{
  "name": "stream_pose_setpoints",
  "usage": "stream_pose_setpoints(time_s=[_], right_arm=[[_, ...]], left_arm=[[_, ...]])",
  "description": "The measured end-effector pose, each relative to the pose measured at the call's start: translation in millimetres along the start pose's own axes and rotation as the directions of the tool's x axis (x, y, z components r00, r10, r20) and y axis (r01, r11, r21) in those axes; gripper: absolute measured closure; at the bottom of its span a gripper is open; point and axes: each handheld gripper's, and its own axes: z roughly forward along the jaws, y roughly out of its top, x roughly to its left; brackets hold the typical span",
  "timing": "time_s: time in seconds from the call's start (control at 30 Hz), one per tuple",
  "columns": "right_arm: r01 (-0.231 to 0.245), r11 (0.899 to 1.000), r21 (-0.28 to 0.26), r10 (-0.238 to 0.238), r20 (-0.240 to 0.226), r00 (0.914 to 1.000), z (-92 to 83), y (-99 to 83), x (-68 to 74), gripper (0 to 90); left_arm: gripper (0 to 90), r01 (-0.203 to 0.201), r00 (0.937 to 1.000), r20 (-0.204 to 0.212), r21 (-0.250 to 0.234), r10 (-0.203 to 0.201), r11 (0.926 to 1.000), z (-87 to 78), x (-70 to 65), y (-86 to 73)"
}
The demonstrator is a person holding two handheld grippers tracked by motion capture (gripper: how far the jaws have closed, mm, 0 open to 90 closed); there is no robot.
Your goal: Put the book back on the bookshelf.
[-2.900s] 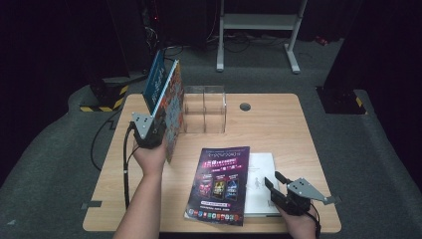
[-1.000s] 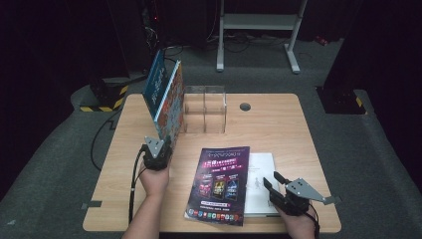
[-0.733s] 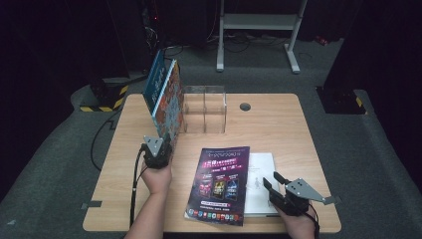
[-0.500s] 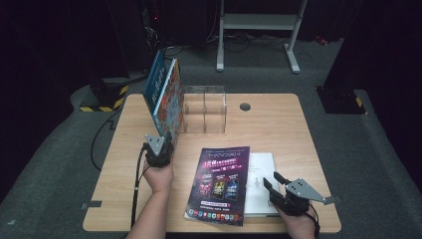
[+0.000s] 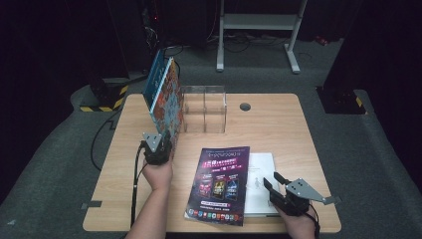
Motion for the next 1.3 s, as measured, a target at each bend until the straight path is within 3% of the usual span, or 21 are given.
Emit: stream_pose_setpoints(time_s=[0.4,0.63,0.77,1.2,1.3], right_arm=[[0.007,1.000,0.007,-0.007,0.002,1.0000,1.2,-1.5,0.3,54.2],[0.007,1.000,0.010,-0.007,0.005,1.0000,1.4,-2.0,-0.4,54.1],[0.010,1.000,0.011,-0.010,0.004,0.9999,1.4,-2.1,0.1,54.1],[0.017,1.000,0.016,-0.017,0.005,0.9998,2.2,-2.4,0.8,53.6],[0.013,1.000,0.019,-0.014,0.003,0.9999,2.5,-2.5,1.0,53.2]], left_arm=[[79.8,0.051,0.9985,0.023,0.005,-0.051,0.9987,-0.9,5.7,-2.2],[79.5,0.055,0.9982,0.022,0.006,-0.055,0.9985,-2.1,5.7,-3.9],[77.7,0.040,0.9987,0.030,0.008,-0.041,0.9992,-1.8,6.8,-4.2],[53.1,-0.021,0.9984,0.053,0.035,0.019,0.9992,-4.1,7.4,-6.6],[50.4,-0.042,0.9969,0.069,0.064,0.037,0.9971,-5.5,6.5,-5.5]])
